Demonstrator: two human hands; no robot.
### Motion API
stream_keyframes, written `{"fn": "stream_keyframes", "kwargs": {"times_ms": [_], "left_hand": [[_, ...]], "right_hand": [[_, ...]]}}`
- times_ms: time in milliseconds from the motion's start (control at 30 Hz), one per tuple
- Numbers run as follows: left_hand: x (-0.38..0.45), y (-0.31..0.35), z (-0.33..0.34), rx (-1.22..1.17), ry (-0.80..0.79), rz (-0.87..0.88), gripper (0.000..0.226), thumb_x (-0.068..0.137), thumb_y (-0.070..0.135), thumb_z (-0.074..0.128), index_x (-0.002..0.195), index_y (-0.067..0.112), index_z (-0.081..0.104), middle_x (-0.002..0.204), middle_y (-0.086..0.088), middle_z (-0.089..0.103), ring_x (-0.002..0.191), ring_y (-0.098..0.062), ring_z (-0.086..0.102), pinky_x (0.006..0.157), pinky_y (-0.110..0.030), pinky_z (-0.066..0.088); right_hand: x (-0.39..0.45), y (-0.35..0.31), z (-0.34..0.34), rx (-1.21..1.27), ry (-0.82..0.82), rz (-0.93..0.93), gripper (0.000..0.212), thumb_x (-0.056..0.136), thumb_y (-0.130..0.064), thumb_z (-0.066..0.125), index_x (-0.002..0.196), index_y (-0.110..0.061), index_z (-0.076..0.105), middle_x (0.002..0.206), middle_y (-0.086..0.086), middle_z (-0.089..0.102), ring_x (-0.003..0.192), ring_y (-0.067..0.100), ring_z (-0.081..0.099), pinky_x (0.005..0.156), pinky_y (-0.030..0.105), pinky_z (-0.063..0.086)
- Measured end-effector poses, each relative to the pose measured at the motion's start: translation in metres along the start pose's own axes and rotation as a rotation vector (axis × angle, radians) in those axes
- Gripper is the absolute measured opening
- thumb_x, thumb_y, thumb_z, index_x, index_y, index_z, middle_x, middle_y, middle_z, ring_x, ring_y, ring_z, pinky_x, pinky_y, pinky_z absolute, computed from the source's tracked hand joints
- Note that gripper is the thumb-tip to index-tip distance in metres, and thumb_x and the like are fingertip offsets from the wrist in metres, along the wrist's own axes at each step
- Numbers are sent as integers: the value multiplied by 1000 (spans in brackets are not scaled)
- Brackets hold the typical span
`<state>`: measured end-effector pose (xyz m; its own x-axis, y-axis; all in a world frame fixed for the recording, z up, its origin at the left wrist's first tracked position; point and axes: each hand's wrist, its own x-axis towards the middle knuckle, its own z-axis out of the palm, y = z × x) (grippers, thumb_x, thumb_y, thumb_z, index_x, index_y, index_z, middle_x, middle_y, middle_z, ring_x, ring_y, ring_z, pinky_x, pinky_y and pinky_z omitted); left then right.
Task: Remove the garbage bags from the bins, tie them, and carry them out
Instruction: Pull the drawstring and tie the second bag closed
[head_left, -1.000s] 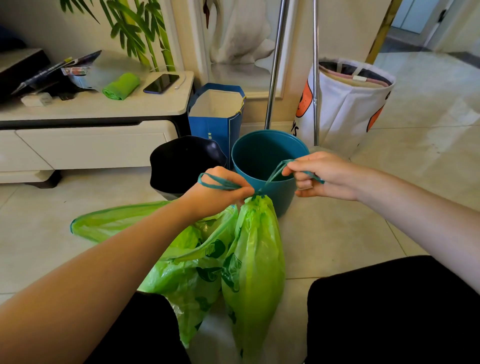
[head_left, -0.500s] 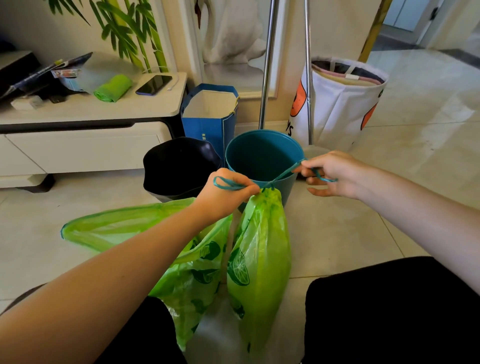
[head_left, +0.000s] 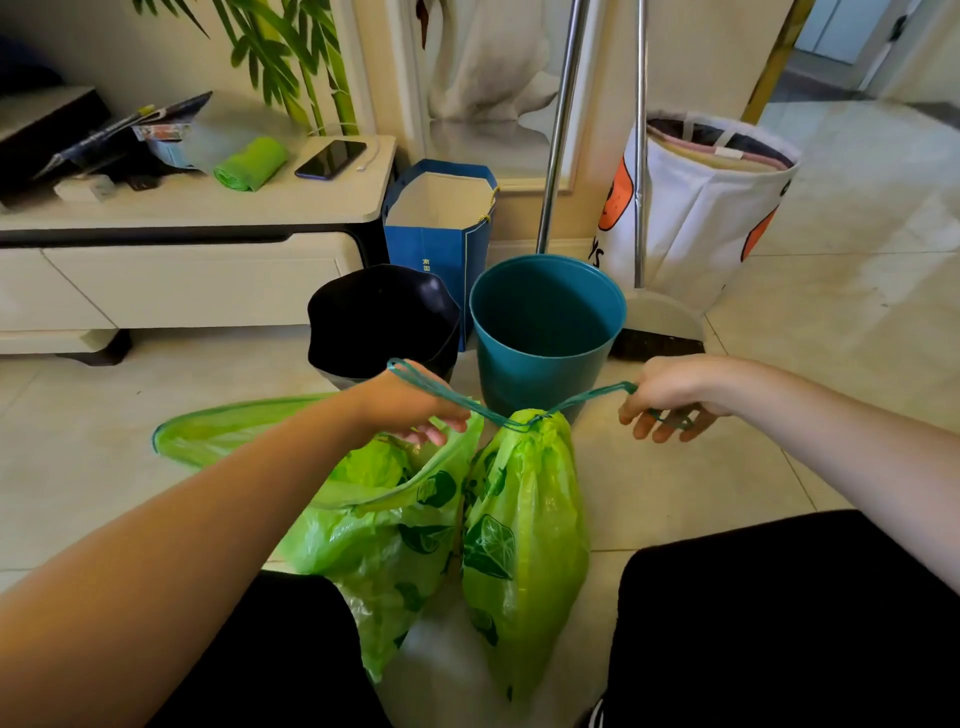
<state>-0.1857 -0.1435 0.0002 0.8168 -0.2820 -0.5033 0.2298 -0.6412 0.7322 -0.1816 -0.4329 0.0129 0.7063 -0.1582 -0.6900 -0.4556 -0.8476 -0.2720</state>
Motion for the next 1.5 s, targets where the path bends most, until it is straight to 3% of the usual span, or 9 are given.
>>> {"fn": "stream_keyframes", "kwargs": {"times_ms": [167, 367, 633, 767, 967, 1067, 1133, 1300, 1500], "left_hand": [[-16, -7, -34, 32, 106, -13, 16, 89, 13, 62, 100, 4, 69, 92, -8, 74, 58, -14, 64, 54, -21, 48], [-29, -25, -69, 216, 142, -85, 14, 89, 12, 61, 95, 5, 72, 92, -7, 73, 60, -16, 65, 50, -21, 44], [-47, -70, -109, 331, 394, -224, 18, 82, 5, 61, 91, -3, 74, 89, -20, 72, 66, -25, 62, 48, -18, 44], [-56, -99, -127, 429, 583, -323, 22, 80, 10, 65, 99, 6, 75, 103, -16, 72, 97, -32, 64, 78, -30, 49], [-63, -135, -144, 465, 666, -510, 44, 84, 13, 61, 127, 5, 57, 131, -18, 55, 124, -35, 48, 99, -37, 42], [-64, -144, -150, 304, 662, -546, 26, 83, 7, 63, 107, -3, 61, 76, -15, 73, 94, -33, 69, 83, -39, 56], [-66, -150, -154, 188, 654, -575, 10, 80, 3, 66, 89, -2, 65, 42, -5, 65, 65, -23, 73, 72, -41, 61], [-75, -152, -156, 80, 633, -577, 20, 75, -1, 70, 92, -11, 72, 82, -25, 74, 84, -37, 73, 82, -47, 58], [-86, -147, -157, -3, 631, -628, 23, 70, -2, 78, 89, -13, 70, 53, -11, 69, 65, -29, 69, 82, -47, 58]], "right_hand": [[-2, -35, 0, -188, 202, -220, 27, 82, -11, 51, 100, 2, 66, 92, 24, 62, 73, 25, 51, 65, 29, 41], [1, -99, 26, -125, 233, -466, 31, 86, -18, 49, 104, -5, 71, 116, 18, 68, 109, 32, 62, 95, 46, 51], [21, -127, 51, -262, 85, -484, 26, 87, -22, 55, 94, -3, 72, 95, 14, 73, 77, 22, 62, 73, 33, 54], [34, -136, 59, -266, -6, -462, 35, 91, -33, 55, 99, -3, 69, 98, 12, 73, 89, 25, 70, 73, 35, 57], [42, -149, 77, -305, -61, -461, 40, 88, -34, 61, 105, 2, 67, 85, 10, 60, 70, 19, 59, 64, 32, 58], [41, -151, 83, -289, -30, -513, 29, 84, -23, 68, 107, -5, 68, 90, 5, 62, 62, 13, 56, 56, 26, 53], [41, -151, 85, -301, 2, -561, 24, 84, -18, 66, 105, -9, 70, 89, 5, 64, 59, 7, 51, 52, 20, 47], [43, -155, 80, -295, 118, -629, 17, 84, -16, 62, 90, -9, 76, 89, 6, 74, 64, 9, 59, 70, 28, 51], [39, -158, 76, -246, 220, -646, 18, 84, -14, 58, 81, -7, 74, 85, 13, 74, 73, 24, 66, 76, 40, 55]]}}
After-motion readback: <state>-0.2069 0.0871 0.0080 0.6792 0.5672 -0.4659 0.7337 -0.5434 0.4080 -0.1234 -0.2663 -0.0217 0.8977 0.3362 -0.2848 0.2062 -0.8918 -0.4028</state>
